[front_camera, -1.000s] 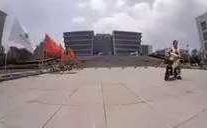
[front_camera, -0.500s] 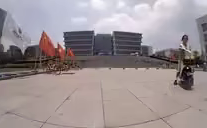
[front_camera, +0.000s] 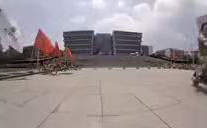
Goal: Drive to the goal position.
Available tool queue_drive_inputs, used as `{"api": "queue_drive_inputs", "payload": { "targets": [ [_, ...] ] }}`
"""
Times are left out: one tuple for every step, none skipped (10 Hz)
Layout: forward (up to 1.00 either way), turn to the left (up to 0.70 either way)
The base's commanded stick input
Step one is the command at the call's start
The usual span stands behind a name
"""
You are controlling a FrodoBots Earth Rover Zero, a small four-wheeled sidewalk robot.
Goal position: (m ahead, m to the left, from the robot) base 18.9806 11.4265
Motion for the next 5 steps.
{"api": "queue_drive_inputs", "payload": {
  "targets": [
    [1.0,0.0],
    [1.0,0.0],
    [1.0,0.0],
    [1.0,0.0],
    [1.0,0.0]
  ]
}}
